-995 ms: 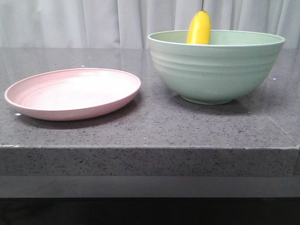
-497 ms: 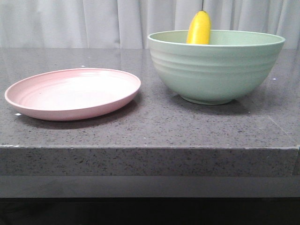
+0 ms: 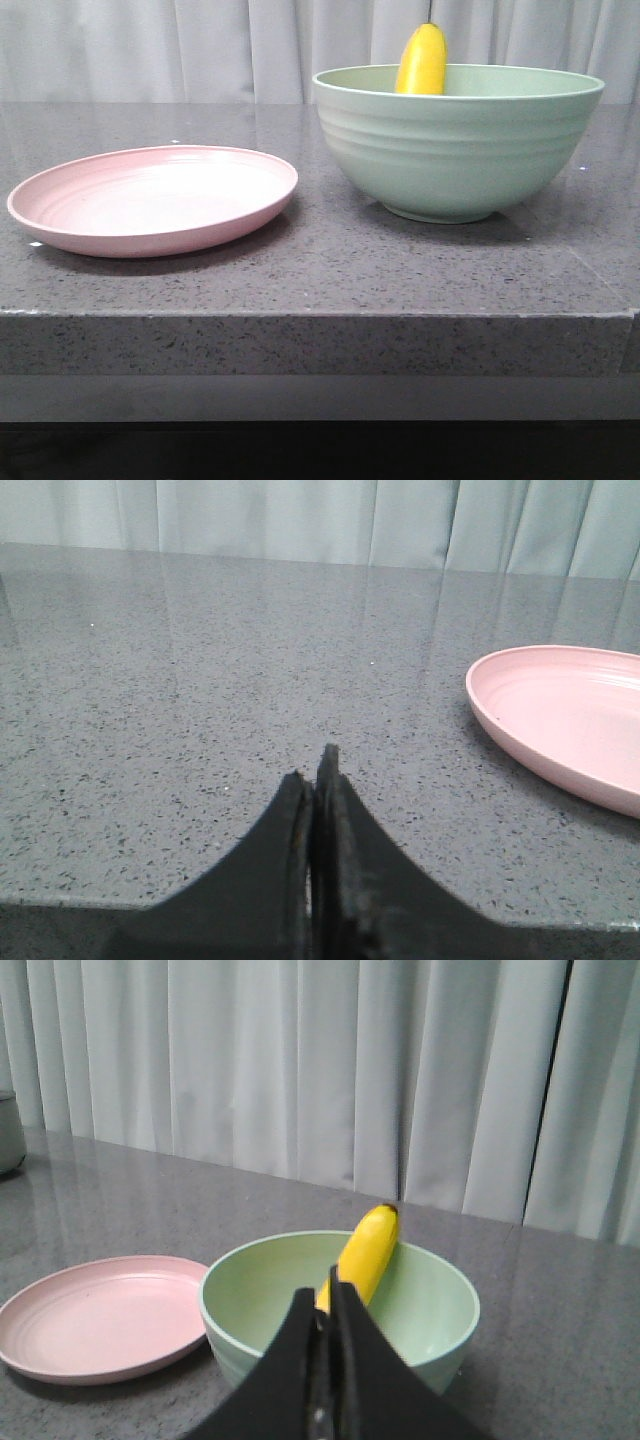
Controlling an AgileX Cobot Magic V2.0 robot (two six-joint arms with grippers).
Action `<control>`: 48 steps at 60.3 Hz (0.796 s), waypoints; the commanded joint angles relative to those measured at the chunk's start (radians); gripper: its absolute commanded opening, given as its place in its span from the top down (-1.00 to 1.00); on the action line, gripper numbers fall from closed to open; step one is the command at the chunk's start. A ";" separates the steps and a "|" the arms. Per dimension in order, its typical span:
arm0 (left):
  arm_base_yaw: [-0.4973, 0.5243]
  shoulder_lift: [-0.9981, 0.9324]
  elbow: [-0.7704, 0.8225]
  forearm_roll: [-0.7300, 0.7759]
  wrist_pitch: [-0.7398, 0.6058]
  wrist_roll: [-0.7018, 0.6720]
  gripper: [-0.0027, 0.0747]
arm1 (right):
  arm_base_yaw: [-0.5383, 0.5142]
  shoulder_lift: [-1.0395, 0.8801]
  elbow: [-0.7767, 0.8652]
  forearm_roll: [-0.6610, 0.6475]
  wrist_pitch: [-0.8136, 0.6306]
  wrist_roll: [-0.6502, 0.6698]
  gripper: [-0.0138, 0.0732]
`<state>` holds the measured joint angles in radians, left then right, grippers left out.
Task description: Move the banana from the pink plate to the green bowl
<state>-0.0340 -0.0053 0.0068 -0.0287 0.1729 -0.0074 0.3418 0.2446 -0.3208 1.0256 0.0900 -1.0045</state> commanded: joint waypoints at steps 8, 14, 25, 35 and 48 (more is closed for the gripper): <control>0.004 -0.018 0.004 -0.003 -0.090 -0.010 0.98 | -0.004 0.008 0.021 -0.670 -0.055 0.715 0.95; 0.004 -0.018 0.004 -0.003 -0.090 -0.010 0.98 | -0.034 0.001 0.079 -0.900 -0.119 0.985 0.95; 0.004 -0.018 0.004 -0.003 -0.090 -0.010 0.98 | -0.182 -0.121 0.222 -0.927 -0.194 1.103 0.95; 0.004 -0.018 0.004 -0.003 -0.090 -0.010 0.98 | -0.244 -0.249 0.353 -0.933 -0.154 1.103 0.95; 0.004 -0.018 0.004 -0.003 -0.090 -0.010 0.98 | -0.245 -0.278 0.349 -0.933 -0.040 1.102 0.95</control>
<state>-0.0340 -0.0053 0.0068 -0.0287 0.1729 -0.0074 0.1019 -0.0085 0.0265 0.1052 0.1122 0.0997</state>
